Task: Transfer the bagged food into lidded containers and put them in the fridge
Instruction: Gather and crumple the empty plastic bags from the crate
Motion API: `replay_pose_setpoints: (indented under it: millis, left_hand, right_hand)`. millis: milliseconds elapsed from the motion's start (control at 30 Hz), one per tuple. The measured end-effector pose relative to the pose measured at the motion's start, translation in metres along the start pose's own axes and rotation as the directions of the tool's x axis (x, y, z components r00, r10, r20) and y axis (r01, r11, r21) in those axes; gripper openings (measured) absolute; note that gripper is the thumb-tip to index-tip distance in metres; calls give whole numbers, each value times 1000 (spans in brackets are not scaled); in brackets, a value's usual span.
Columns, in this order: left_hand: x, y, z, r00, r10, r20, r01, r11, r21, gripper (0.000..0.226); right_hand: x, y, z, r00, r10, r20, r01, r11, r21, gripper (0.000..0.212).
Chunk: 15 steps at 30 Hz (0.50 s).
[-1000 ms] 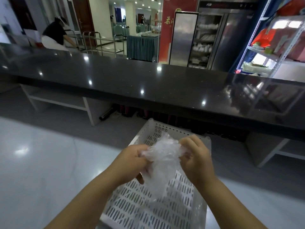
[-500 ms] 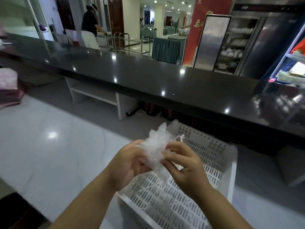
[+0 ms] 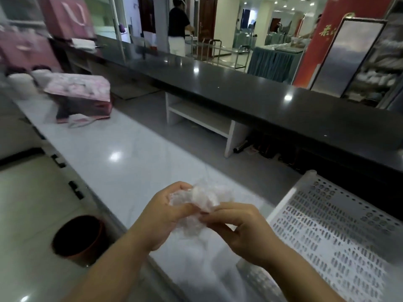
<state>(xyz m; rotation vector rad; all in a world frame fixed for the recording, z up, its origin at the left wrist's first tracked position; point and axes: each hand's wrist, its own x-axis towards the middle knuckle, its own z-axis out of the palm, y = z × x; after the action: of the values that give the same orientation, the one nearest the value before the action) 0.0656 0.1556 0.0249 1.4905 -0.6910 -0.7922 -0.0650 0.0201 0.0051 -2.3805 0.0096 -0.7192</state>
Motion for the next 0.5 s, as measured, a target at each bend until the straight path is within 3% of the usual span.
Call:
replay_pose_setpoints:
  millis: [200,233,300,400,500]
  left_hand:
    - [-24,-25,-138,949,32,-314,18,988,156,16]
    - [-22,-29,-145,939,36,-342,34,980,195,17]
    - [-51,-49,-236,878,46,-477,97,958,271,23]
    - [-56,-64,-258,871,36,-490,170,913,370,18]
    - [-68,-88,-311,844,37,-535,239,868,436,24]
  right_hand:
    - [68,-43,94,994,-37,100,37,999,-4,16]
    - [71,-47,95,990,-7,140,13,999,-45,15]
    - [119,-70,173,963,-8,271,22,999,-49,18]
    - [129,-72,188,909,85,408,-24,988,-153,29]
    - [154,-82,236,830,140,540,-39,980,-195,27]
